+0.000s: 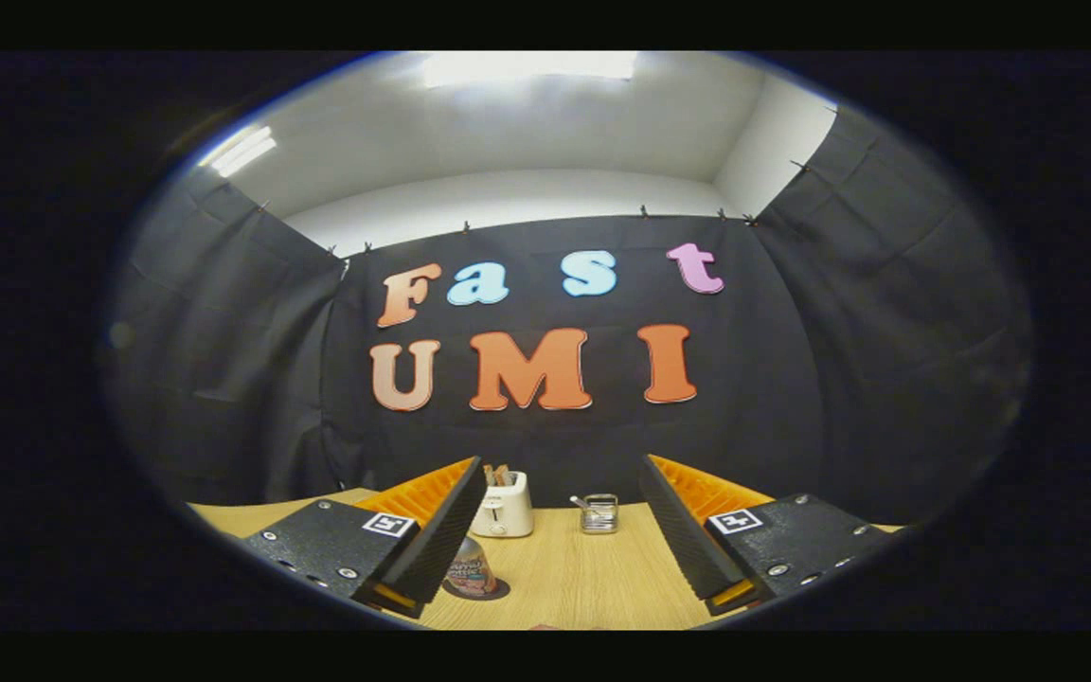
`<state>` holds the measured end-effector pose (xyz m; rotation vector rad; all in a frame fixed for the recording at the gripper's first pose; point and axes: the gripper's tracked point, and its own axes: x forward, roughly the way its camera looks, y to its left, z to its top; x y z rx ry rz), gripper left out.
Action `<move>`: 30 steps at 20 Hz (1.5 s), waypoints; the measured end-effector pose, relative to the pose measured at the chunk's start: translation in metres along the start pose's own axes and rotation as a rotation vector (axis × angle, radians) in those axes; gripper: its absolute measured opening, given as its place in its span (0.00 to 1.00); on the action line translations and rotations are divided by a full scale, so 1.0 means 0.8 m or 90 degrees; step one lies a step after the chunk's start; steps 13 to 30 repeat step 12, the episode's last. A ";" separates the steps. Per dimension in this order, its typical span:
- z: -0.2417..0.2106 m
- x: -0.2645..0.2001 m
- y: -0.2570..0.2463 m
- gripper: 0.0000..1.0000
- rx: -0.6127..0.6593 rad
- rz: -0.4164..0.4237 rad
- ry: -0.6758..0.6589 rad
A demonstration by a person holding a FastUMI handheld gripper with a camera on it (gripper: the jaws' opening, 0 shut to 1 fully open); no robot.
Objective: Take the bottle from table, then pour the juice into the cup, finally place the bottle on the coaster
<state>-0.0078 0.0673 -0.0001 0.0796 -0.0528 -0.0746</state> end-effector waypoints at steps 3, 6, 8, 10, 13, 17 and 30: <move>0.004 -0.003 -0.002 0.97 -0.017 -0.009 -0.002; 0.014 -0.008 0.008 0.97 -0.012 -0.001 -0.014; 0.012 -0.010 0.011 0.96 -0.029 0.002 -0.014; 0.009 -0.010 0.019 0.97 -0.044 0.012 -0.009; 0.009 -0.010 0.028 0.97 -0.039 0.026 -0.004; 0.009 -0.010 0.028 0.97 -0.039 0.026 -0.004; 0.009 -0.010 0.028 0.97 -0.039 0.026 -0.004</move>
